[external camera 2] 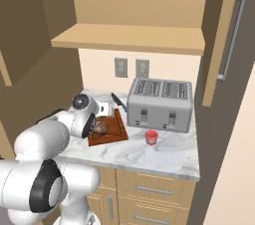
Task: Pick the bread, place it on the cutting board, pick the jam, place it on the counter, and close the cabinet.
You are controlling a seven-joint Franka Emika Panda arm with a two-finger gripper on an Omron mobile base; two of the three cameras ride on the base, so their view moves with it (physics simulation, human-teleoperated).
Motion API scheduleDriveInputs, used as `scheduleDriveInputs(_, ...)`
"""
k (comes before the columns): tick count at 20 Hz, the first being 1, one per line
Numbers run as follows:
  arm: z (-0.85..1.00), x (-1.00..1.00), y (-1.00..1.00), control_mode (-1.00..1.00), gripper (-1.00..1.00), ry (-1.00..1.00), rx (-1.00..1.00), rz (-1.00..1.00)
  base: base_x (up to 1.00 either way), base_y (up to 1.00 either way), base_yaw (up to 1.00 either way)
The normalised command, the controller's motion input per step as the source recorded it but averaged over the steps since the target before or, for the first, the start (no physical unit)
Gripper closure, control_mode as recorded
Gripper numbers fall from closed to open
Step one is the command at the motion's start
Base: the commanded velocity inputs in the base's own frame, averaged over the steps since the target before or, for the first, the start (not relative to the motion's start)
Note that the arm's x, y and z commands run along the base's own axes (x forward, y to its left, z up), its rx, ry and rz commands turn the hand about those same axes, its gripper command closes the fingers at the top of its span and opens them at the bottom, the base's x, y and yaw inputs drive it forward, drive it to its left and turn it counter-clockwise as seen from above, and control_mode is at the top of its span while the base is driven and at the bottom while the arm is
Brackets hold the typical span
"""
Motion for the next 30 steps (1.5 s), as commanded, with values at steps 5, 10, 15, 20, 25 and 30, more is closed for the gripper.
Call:
scheduleDriveInputs(5,0.18,-0.08,0.0,-1.0,-1.0,-0.06,0.0,0.0,0.0,0.0,0.0)
scheduleDriveInputs(10,0.22,-0.09,0.0,-1.0,-1.0,-0.08,0.0,0.0,0.0,0.0,0.0)
scheduleDriveInputs(15,0.23,-0.12,0.0,-1.0,-1.0,-0.11,0.0,0.0,0.0,0.0,0.0)
scheduleDriveInputs(20,0.16,-0.13,0.0,-1.0,-1.0,-0.11,0.0,0.0,0.0,0.0,0.0)
scheduleDriveInputs(25,0.12,-0.15,0.0,-1.0,-1.0,-0.11,0.0,0.0,0.0,0.0,0.0)
scheduleDriveInputs(30,0.11,-0.17,0.0,-1.0,-1.0,-0.11,0.0,0.0,0.0,0.0,0.0)
